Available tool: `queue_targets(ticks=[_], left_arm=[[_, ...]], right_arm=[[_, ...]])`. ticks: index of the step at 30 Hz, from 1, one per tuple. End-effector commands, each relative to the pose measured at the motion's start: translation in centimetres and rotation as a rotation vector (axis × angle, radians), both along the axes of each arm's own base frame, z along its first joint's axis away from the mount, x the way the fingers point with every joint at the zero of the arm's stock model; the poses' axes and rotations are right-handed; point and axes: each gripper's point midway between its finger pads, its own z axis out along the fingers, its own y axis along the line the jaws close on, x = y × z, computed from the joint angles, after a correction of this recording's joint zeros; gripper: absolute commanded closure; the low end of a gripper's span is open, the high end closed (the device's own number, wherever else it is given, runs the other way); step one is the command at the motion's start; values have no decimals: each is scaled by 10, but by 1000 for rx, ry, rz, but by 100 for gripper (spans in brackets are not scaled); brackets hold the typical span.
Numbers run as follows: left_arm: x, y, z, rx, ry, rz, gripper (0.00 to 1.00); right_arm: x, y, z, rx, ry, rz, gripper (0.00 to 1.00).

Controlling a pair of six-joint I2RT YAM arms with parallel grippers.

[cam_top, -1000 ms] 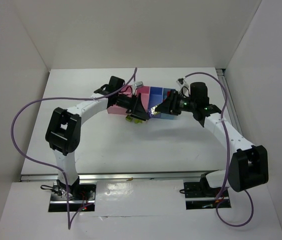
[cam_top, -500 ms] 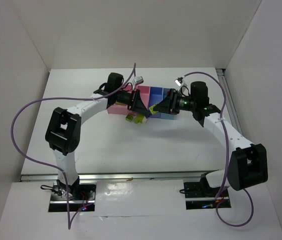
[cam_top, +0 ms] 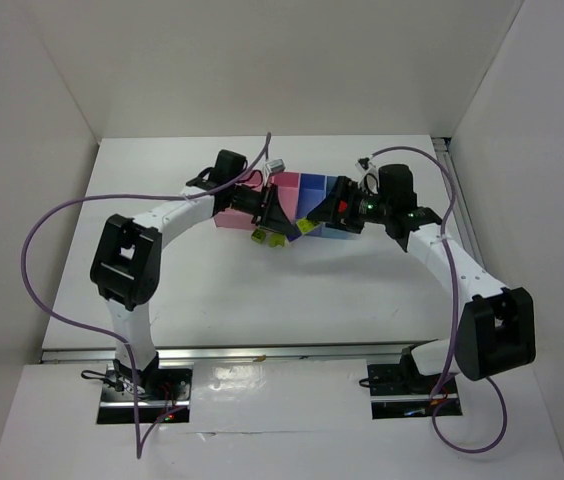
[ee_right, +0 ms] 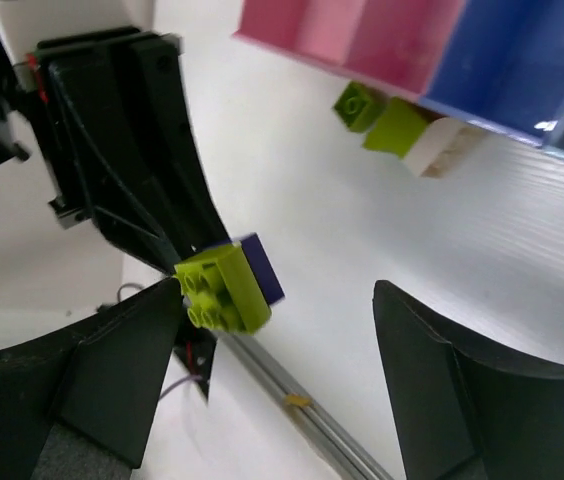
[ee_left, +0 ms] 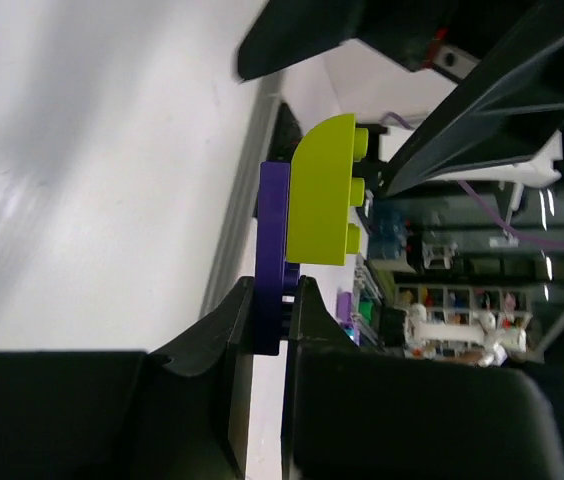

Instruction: Sort the legos into containers by color

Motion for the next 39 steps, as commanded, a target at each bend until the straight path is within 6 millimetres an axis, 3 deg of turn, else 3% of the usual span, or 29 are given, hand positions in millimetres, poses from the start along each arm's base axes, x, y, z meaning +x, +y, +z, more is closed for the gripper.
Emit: queue_targets(ticks=[1,6,10,11,14,20,33,39], left_arm=[[22,18,3,73,-73,92,100],[41,33,7,237,-188,248,100],[56,42,11,433,-366,425,100],[54,42,20,432,-392,438,100],[52,44,18,472,-426,462,100],[47,39,24,503,-500,459,100],[44,35,29,572,-566,498,100],[43,31,33,564,-582,488,100]], right_arm=[[14,-19,20,-84,-49,-132,16],[13,-26,12,-65,99,-259,18],[12,-12,7,73,153,-256,17],[15,-8,15,103,131,-243,17],[21,2,11,119,171,-213,12],[40,17,27,171,163,-184,11],[39,44,39,264,184,-84,12],[39,59,30,228,202,-42,13]])
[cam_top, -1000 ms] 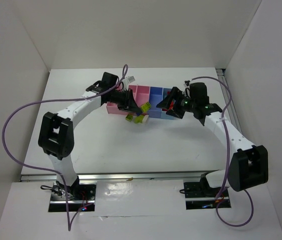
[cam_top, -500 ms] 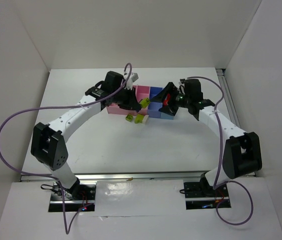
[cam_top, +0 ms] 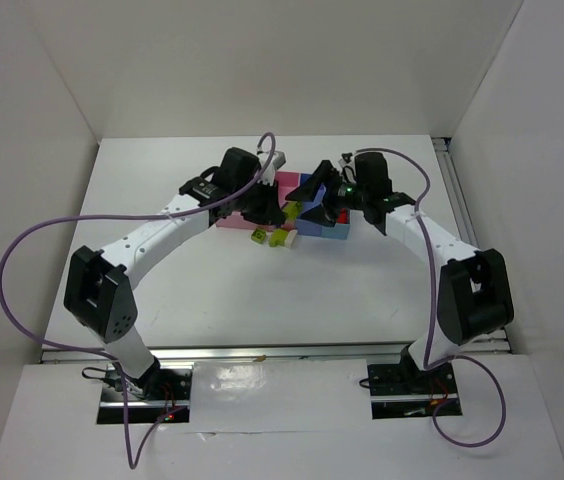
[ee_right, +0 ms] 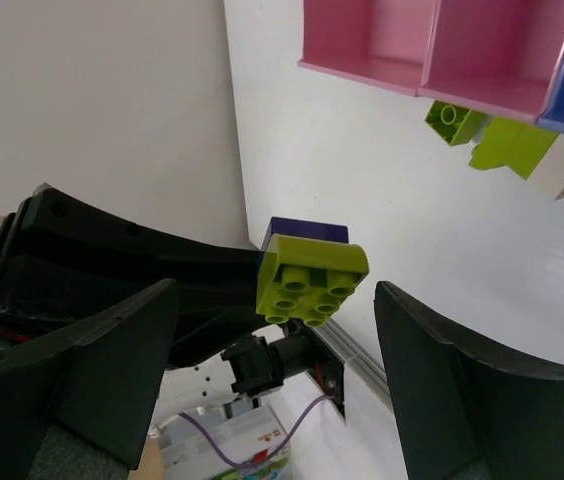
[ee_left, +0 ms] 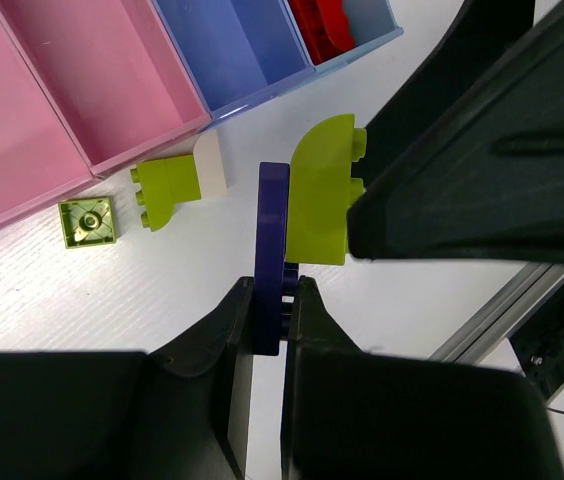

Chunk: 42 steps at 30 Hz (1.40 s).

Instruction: Sort the legos into containers by color

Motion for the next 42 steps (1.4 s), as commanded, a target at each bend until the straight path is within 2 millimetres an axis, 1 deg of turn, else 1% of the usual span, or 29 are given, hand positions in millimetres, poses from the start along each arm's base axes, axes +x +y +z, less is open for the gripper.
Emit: queue_targets(ticks=[1,2,3,4,5,7,8,9,12,13,15,20,21,22,25,26,29,30,32,34,35,36,38,39,40,41,42], left_arm=[[4,-2,35,-24,-96,-14,100],[5,-1,34,-17,-100,-5,100],[5,-1,34,-17,-100,-5,100],[5,-1,34,-17,-100,-5,100],[5,-1,34,-17,-100,-5,100],[7,1,34,-12,-103,2,100],[7,1,34,-12,-104,3,100],[7,1,34,-12,-104,3,100],[7,1,34,-12,-104,3,100],[7,1,34,-12,-104,3,100],[7,1,34,-12,-104,3,100],[7,1,34,-12,-104,3,100],[6,1,38,-17,-111,3,100],[6,1,38,-17,-111,3,100],[4,2,37,-16,-98,8,100],[4,2,37,-16,-98,8,100],[4,2,37,-16,-98,8,100],[4,2,37,-16,-98,8,100],[3,2,41,-21,-106,8,100],[3,2,41,-21,-106,8,100],[3,2,41,-21,-106,8,100],[2,3,37,-16,-98,8,100],[2,3,37,-16,-98,8,100],[2,3,37,-16,-98,8,100],[1,1,37,-27,-89,6,100],[4,6,38,-32,-85,13,100],[5,10,34,-41,-66,21,100]], right_arm=[[0,14,22,33,-73,47,15],[0,14,22,33,-73,47,18],[0,14,16,21,-58,51,20],[-2,18,19,25,-67,60,27],[-2,18,19,25,-67,60,30],[-3,17,13,22,-58,60,34],[-1,17,14,20,-68,52,39],[-1,17,14,20,-68,52,40],[-2,17,13,18,-60,52,40],[-2,17,13,18,-60,52,39],[-5,20,4,6,-49,65,36],[-1,19,6,2,-77,58,36],[0,20,1,-6,-73,62,38],[0,20,1,-6,-73,62,39],[3,21,6,0,-90,62,42],[4,21,2,-3,-82,62,42],[4,21,4,0,-90,62,43],[6,22,-1,-4,-80,62,43],[6,22,-1,-4,-80,62,48],[6,22,-1,-4,-80,62,57],[6,22,-1,-4,-80,62,65],[6,22,-1,-4,-80,62,69],[6,21,2,-9,-98,57,76],[3,18,2,-16,-93,49,82],[0,17,0,-17,-89,49,84],[1,9,4,-18,-101,26,86],[-1,8,5,-18,-103,26,88]])
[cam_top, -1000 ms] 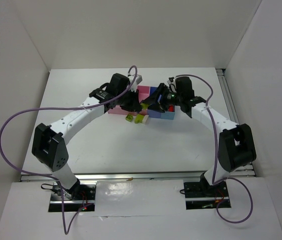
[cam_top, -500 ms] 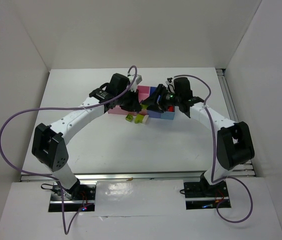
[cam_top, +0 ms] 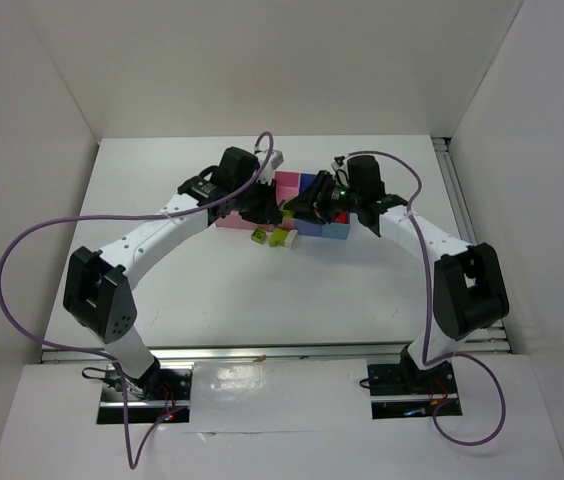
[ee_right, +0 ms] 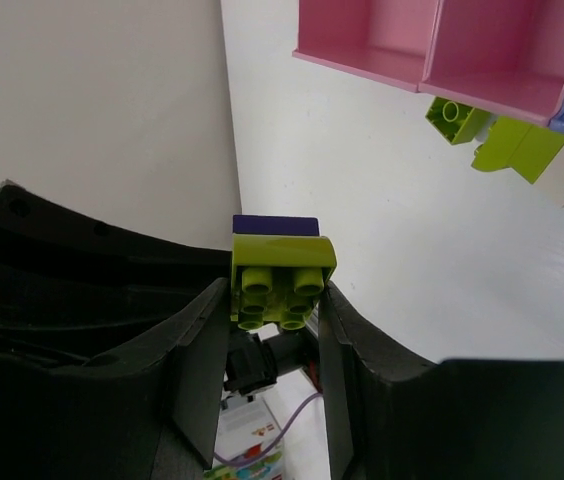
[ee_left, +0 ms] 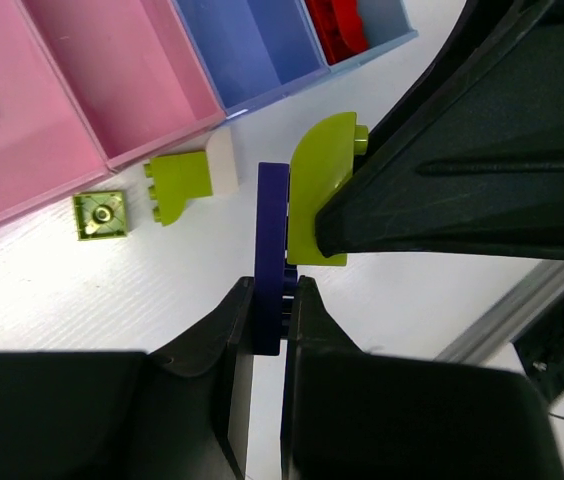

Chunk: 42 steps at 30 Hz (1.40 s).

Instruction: Sort the legos into containers by color

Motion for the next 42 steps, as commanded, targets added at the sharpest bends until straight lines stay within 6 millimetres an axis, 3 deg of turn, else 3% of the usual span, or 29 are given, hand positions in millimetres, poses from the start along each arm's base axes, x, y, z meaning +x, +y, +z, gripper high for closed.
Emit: queue_targets(ticks=[1,5,11,13,19,25,26,27,33,35,36,37,39,41,42], left_arm=[[6,8,35,-70,-57,12,100],[12,8,31,-79,-45,20,100],[21,6,25,-96,15,72,100],[26,5,31,-106,4,85,100],[42,28,26,-98,34,152,100],[48,19,12,-55,110,92,100],[55,14,20,-72,91,85,100],[63,12,9,-61,112,107,100],[93,0,-10,-50,144,183,100],[103,-2,-34,-29,182,208,100],[106,-2,-30,-35,176,231,100],[108,-2,-46,-18,202,246,100],[114,-5,-48,-26,205,255,100],[117,-6,-61,-14,223,256,84],[120,-7,-61,-17,219,256,63]], right_arm=[[-2,-12,22,1,-117,-16,89],[-3,-29,21,-23,-106,-43,92],[-5,-39,22,-113,-141,-43,94],[-7,-42,17,-149,-131,-39,94],[-8,-60,22,-264,-171,-85,94],[6,-94,37,-415,-241,-219,94],[7,-95,37,-429,-250,-220,94],[10,-98,42,-426,-259,-232,94],[13,-107,45,-435,-263,-248,94],[15,-108,40,-433,-253,-247,94],[16,-105,43,-418,-266,-238,94],[17,-103,43,-402,-271,-238,94],[18,-101,45,-391,-281,-231,94],[19,-101,43,-401,-274,-223,94],[21,-104,47,-399,-281,-234,94]])
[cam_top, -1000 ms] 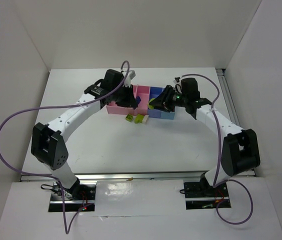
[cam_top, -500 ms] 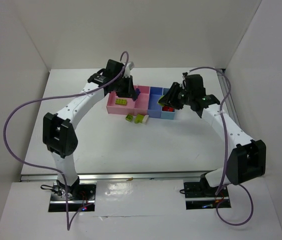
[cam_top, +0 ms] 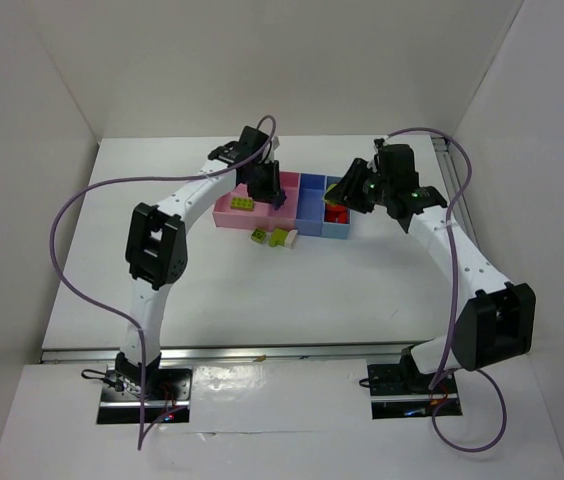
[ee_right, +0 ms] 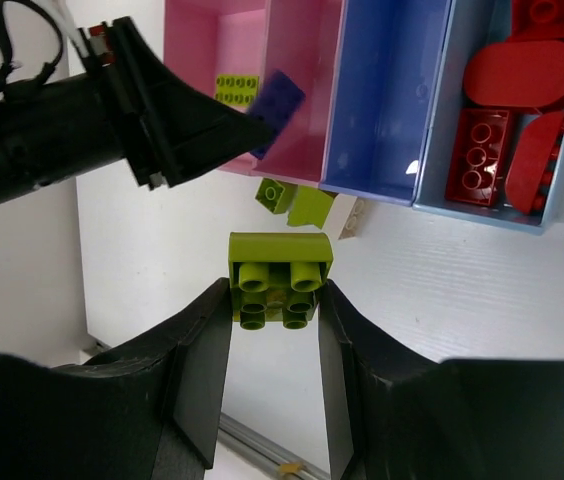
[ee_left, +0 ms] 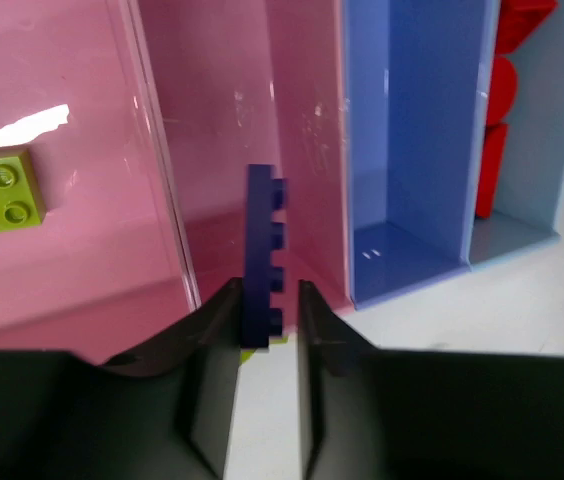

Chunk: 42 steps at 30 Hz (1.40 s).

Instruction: Sort the legos into containers by color

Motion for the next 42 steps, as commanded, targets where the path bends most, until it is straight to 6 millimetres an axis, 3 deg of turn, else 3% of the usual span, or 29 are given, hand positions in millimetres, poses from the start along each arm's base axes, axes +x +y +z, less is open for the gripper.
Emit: queue_targets(ticks=[1,4,7,10,12,14,15,17,18,19,20,21,23,24,25,27,28,29,30,31,32,34,35,36,38,39,40,42], left_arm=[[13,-5,7,-15,-18,31,59],[16,-4,7,-1,-27,32,40],[16,-5,15,0,-37,11,30],[11,-2,35,0,-49,4,28],[6,6,63,4,-92,23,28],[4,30,72,27,-95,70,27],[-1,40,91,14,-123,85,27],[-8,65,87,29,-94,124,27],[-15,75,101,30,-112,142,27],[-22,85,92,54,-90,160,27],[-29,90,91,69,-82,168,27],[-30,106,90,85,-80,202,27],[-49,129,81,116,-43,248,28],[-64,137,61,139,11,254,28],[-76,139,66,125,12,256,28],[-91,144,55,116,44,254,27],[-104,146,36,126,89,247,27],[-113,145,35,109,93,235,27],[-119,144,30,99,110,235,25],[-129,145,16,103,144,229,23],[-131,139,12,91,148,222,22],[-136,128,8,90,138,189,18],[-138,123,6,89,133,175,17],[-134,118,4,85,121,163,14],[-136,105,-8,101,120,106,13],[-131,102,-9,118,104,105,12],[-131,95,-13,138,100,91,12],[-119,89,-19,184,67,60,12]], right_arm=[[9,-4,19,0,-60,-5,94],[13,-5,20,-5,-65,-16,94],[21,-2,20,-16,-71,5,94],[21,5,15,30,-65,24,94],[26,26,11,50,-89,66,94],[32,51,2,46,-65,116,94],[36,60,2,38,-71,139,94],[49,80,-2,25,-77,182,94],[55,84,-5,21,-78,197,94],[59,94,-7,15,-82,219,94],[68,104,7,17,-119,246,94],[73,118,-13,1,-85,271,94],[86,134,-6,-4,-116,291,92],[93,144,-25,-13,-91,313,92],[93,154,-29,-16,-82,328,92],[105,171,-37,-20,-84,341,91],[112,173,-42,-32,-92,338,88],[114,183,-34,-26,-109,351,86],[121,184,-53,-44,-78,342,78],[120,192,-56,-45,-74,354,71],[127,196,-45,-43,-106,359,64],[126,205,-56,-48,-73,378,40],[128,204,-49,-58,-90,377,28],[131,204,-50,-64,-89,370,25],[130,199,-34,-74,-118,359,22],[128,193,-40,-103,-109,344,22],[127,183,-19,-98,-143,322,22],[127,166,-7,-104,-172,280,22]])
